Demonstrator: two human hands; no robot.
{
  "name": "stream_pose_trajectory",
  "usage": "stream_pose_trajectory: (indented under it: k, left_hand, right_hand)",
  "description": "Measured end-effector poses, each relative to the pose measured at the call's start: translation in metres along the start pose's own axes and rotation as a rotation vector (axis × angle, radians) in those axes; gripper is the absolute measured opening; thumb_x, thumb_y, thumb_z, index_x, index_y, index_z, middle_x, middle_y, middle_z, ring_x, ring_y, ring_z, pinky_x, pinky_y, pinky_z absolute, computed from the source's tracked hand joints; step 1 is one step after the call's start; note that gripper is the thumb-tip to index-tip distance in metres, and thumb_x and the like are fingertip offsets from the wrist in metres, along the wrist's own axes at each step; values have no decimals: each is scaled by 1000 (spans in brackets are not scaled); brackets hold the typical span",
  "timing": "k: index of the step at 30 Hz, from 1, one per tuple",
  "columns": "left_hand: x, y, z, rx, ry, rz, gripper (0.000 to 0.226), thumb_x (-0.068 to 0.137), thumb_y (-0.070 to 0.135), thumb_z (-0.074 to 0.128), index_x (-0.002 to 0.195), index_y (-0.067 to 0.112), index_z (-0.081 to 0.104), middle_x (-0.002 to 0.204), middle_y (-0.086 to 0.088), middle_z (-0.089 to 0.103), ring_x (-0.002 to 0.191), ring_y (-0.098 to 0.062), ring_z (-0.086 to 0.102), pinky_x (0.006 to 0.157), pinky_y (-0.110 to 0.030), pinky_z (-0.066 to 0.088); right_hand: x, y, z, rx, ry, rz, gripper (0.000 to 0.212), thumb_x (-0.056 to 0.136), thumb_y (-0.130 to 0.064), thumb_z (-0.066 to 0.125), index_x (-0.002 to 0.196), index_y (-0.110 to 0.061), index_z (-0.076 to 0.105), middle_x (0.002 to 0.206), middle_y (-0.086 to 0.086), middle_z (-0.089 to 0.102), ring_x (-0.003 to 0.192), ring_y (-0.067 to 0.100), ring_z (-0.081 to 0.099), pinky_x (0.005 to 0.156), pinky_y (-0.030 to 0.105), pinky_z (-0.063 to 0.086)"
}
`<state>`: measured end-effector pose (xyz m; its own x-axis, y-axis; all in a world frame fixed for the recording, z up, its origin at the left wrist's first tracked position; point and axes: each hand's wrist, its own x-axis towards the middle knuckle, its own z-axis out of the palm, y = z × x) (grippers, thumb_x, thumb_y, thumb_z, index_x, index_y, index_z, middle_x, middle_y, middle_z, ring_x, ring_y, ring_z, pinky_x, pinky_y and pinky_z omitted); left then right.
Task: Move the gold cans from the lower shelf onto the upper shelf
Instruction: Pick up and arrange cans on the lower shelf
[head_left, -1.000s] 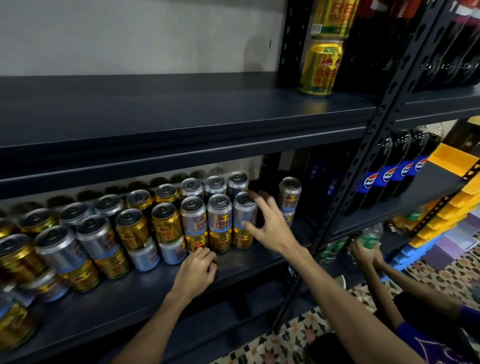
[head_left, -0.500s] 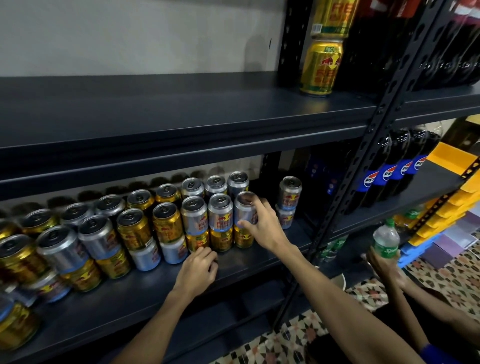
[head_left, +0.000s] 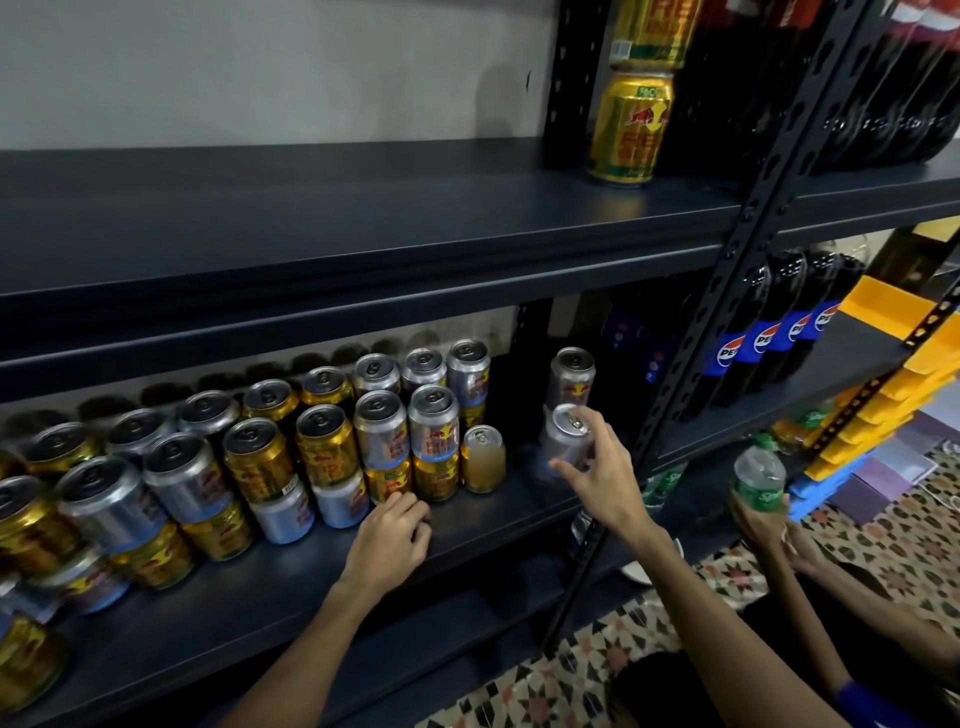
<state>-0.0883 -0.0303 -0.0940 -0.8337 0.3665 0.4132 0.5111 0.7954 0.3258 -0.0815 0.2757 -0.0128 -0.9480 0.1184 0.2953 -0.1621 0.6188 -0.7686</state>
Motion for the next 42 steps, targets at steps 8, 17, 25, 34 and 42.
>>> stream_pose_trajectory:
  k: [8,17,25,34,42]
  left_hand:
    - [0,1,-1,21,-2,6,21,84,21,43,75,16,61,78,7,55,77,-11,51,66,-24,42]
    - [1,1,-1,12,5,8,21,84,22,42,74,16,61,77,7,54,77,-10,49,66,-22,40]
    - [0,1,0,16,7,5,22,84,22,42,75,16,61,77,7,54,77,-11,51,67,-22,41]
    - [0,1,0,-3,8,-1,21,84,20,43,74,15,60,76,7,54,76,-10,49,64,-24,43]
    - [0,0,0,-2,4,-4,19,84,20,44,74,16,60,76,7,53,76,-11,49,64,-24,43]
  right_hand:
    - [-4,35,0,-7,-16,133,72,76,-4,82,126,-39,44,127,-3,59,109,18,60,93,40,50]
    - [4,45,4,-38,-41,126,67,81,-7,82,129,-35,47,125,0,56,106,18,58,90,32,47]
    - [2,46,4,-104,-67,106,73,81,-11,83,136,-36,41,119,2,55,100,19,57,89,36,49]
    - [-3,47,11,-114,-56,116,75,84,-8,77,141,-35,38,116,5,53,98,24,60,85,36,49]
    - [-4,48,8,-93,-71,132,74,85,-10,77,144,-32,37,124,7,50,108,24,53,89,31,41]
